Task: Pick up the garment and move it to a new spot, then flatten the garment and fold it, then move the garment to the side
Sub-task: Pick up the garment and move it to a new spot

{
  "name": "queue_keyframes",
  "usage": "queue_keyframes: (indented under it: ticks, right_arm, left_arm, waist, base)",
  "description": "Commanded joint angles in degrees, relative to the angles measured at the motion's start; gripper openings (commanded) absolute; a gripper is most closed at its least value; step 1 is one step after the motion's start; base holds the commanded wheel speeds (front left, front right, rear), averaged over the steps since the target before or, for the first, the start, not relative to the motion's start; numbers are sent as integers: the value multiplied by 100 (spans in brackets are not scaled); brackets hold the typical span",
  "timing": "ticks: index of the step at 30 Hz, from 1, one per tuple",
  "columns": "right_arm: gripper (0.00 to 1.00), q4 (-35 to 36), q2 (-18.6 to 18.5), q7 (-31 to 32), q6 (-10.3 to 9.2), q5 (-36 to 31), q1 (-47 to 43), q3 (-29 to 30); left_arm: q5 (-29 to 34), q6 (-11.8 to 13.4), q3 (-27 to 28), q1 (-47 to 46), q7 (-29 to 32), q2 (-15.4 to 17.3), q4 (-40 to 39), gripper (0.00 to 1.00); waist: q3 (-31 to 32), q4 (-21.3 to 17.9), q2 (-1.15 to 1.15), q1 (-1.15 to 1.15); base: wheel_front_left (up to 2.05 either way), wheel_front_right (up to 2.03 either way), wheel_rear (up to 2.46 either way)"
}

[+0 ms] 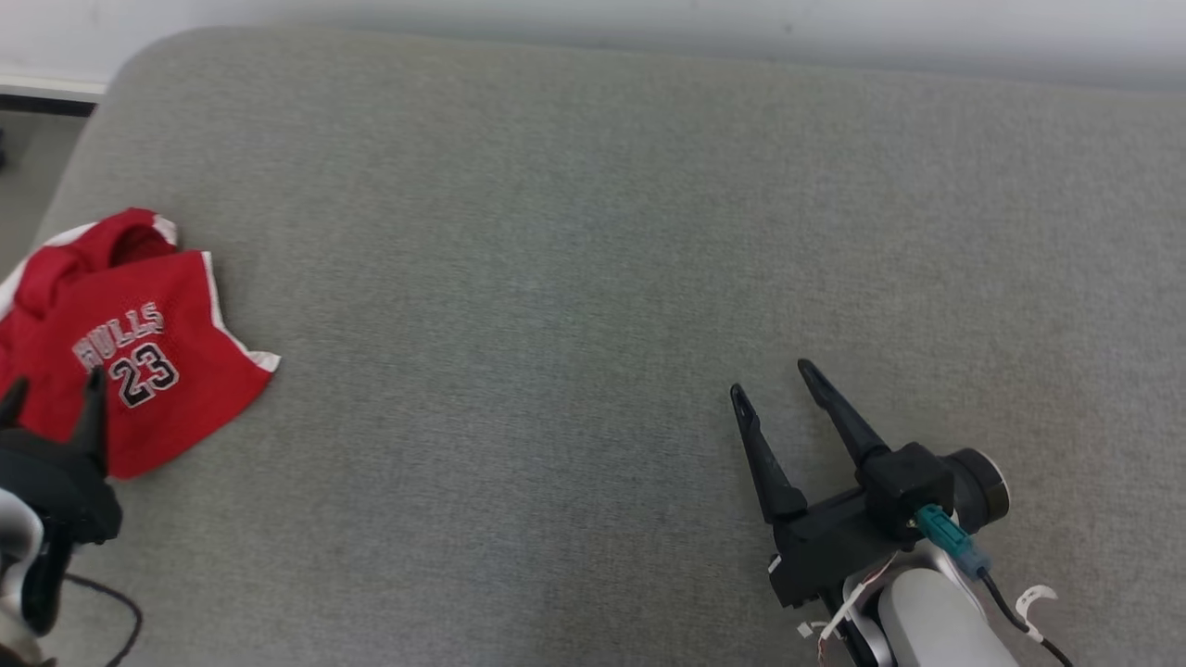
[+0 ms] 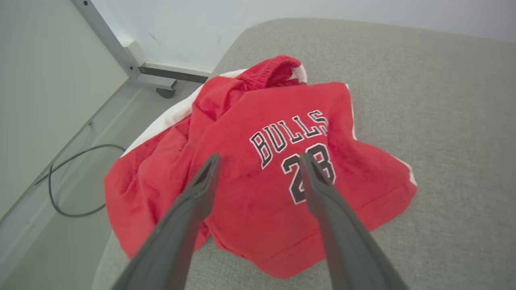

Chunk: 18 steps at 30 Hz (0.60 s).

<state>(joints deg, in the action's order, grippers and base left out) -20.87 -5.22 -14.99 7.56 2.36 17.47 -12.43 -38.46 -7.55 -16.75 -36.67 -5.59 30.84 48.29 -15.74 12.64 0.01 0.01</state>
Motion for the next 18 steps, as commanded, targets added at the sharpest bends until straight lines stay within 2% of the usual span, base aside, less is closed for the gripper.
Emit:
queue_keyframes:
  ticks: [1,8,12,13,14,15,16,18]
  right_arm:
    - [100,85,-51,-24,-17,-33,102,-8]
    - [100,292,-156,19,-18,-29,171,3]
    - [100,407,-163,73,-18,-50,138,51]
    - [100,427,-151,64,-18,-48,128,61]
    - [100,427,-151,64,-18,-48,128,61]
    - [100,433,-137,64,-18,-54,118,61]
    - [100,426,-120,64,-18,-46,104,69]
    - [100,387,-99,56,-18,-38,67,79]
  left_arm:
    - [-84,14,-66,-161,51,147,152,100]
    - [-392,14,-237,-388,307,163,830,100]
    - [-432,190,-255,-527,614,59,1396,100]
    - [-428,208,-263,-553,594,35,1469,58]
    - [-428,208,-263,-553,594,35,1469,58]
    - [-417,193,-281,-572,562,7,1541,20]
    - [-406,188,-297,-591,549,-14,1602,0]
    - [-394,174,-318,-615,516,-41,1727,0]
  waist:
    - [-396,-391,-1,-1]
    - [-601,-622,-1,-1]
    - [-689,-674,-1,-1]
    - [-699,-684,-1,-1]
    - [-699,-684,-1,-1]
    - [-699,-694,-1,-1]
    - [-690,-702,-1,-1]
    - [-635,-712,-1,-1]
  base:
    - [0,0,0]
    - [0,0,0]
    - [0,0,0]
    - [0,0,0]
    - [0,0,0]
    - [0,0,0]
    - [0,0,0]
    - [0,0,0]
